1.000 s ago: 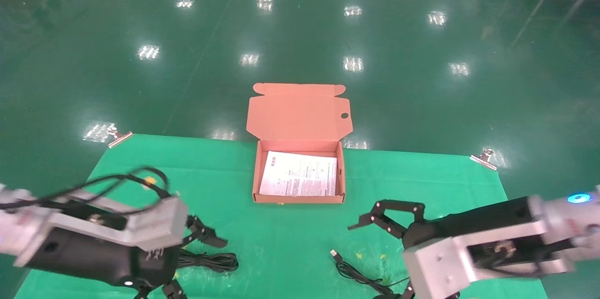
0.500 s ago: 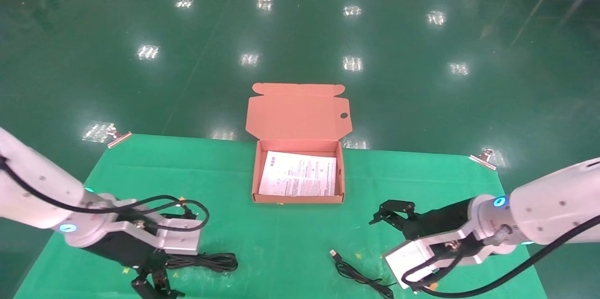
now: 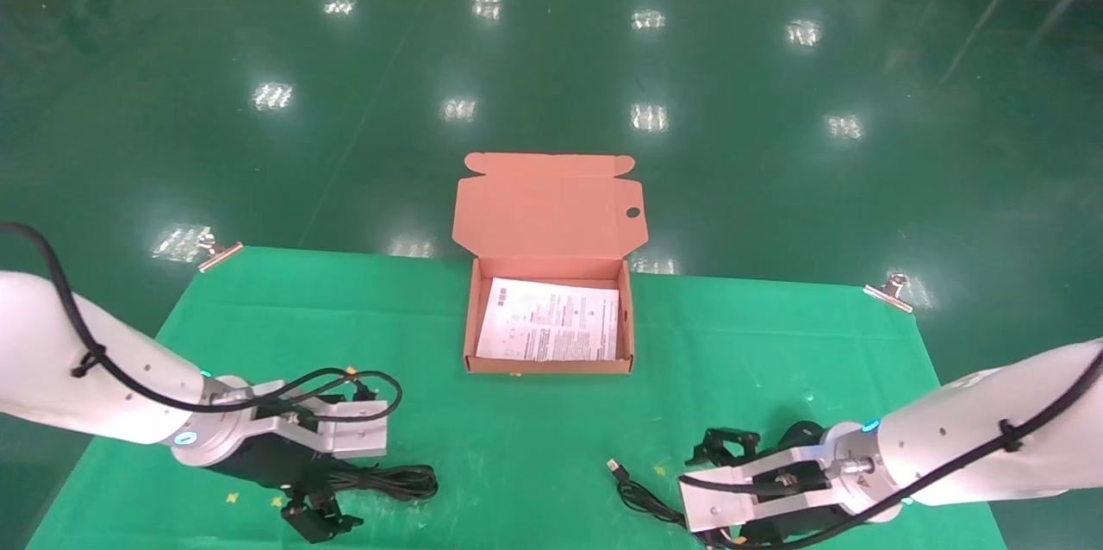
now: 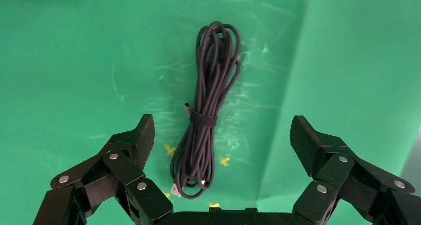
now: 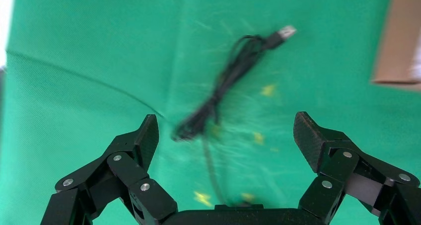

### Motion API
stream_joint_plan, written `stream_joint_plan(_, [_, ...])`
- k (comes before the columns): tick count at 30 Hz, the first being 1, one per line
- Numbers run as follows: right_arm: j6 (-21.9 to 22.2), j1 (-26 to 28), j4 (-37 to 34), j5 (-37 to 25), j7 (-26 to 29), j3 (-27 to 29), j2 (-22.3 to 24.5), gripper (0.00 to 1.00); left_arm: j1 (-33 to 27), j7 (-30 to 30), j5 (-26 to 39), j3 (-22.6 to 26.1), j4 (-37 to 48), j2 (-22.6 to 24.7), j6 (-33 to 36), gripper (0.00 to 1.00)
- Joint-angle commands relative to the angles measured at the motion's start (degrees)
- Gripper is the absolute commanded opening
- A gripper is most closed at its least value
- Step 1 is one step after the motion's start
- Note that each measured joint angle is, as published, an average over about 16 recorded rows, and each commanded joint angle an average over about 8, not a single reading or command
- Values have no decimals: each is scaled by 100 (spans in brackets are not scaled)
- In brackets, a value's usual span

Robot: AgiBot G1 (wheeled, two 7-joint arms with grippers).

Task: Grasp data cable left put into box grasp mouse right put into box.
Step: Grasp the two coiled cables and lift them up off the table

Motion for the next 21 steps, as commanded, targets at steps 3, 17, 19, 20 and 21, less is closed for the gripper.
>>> stream_joint_plan(3, [106, -58, -406, 0, 225, 15, -142, 100, 65, 114, -30, -11, 419, 145, -153, 100])
stream_joint_plan(17, [669, -163, -1574, -104, -27, -27, -647, 100, 8, 1078, -225, -70, 2173, 729, -453, 100])
stream_joint_plan(19, [780, -169, -1754, -136, -123, -41, -728, 100, -12, 1226, -232, -76, 2400, 804, -525, 100])
stream_joint_plan(20, [836, -168, -1844, -151, -174, -46, -769, 100, -23, 1295, -231, -78, 2508, 841, -564, 100])
stream_joint_plan(21, [893, -164, -1929, -165, -223, -50, -807, 99, -35, 1358, -230, -81, 2609, 875, -602, 92])
